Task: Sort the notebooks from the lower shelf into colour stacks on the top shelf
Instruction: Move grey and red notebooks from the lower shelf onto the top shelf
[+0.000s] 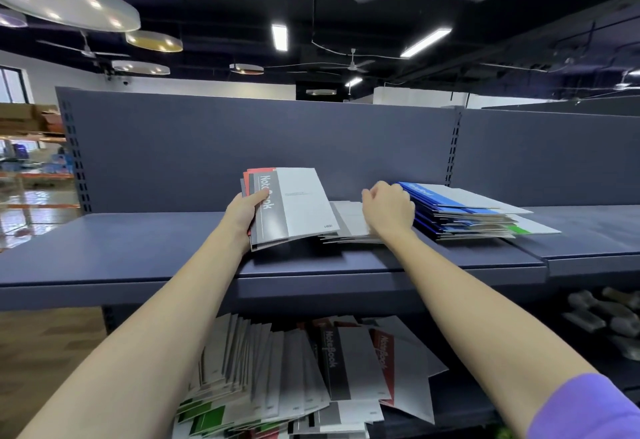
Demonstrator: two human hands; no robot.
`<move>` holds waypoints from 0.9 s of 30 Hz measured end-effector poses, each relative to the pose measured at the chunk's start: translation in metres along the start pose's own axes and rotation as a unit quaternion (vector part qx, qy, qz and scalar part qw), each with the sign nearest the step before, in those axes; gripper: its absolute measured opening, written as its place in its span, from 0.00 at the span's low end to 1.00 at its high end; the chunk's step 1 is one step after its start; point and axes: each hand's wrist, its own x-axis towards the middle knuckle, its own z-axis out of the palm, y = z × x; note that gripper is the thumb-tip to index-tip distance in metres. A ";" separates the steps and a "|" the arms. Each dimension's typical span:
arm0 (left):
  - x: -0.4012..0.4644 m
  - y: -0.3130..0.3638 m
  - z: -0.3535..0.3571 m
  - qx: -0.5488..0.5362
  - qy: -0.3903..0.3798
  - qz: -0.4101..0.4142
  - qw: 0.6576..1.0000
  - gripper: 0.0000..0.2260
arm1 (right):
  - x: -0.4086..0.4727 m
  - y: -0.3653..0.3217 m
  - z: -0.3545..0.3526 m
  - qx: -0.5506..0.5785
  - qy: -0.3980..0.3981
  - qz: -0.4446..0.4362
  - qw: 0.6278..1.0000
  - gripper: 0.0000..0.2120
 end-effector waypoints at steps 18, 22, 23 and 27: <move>0.000 -0.002 0.004 0.017 0.016 0.024 0.999 0.17 | 0.004 -0.017 0.008 0.173 -0.088 0.061 0.979 0.16; 0.002 -0.003 0.002 -0.007 0.057 0.021 0.998 0.16 | 0.010 0.002 0.010 0.129 -0.062 0.091 0.985 0.04; 0.002 -0.003 0.002 -0.019 0.071 0.021 0.997 0.14 | 0.010 0.006 0.012 0.128 -0.065 0.097 0.985 0.09; 0.003 -0.001 0.000 -0.071 0.131 0.021 0.989 0.13 | 0.008 0.008 0.020 0.084 -0.093 0.093 0.988 0.19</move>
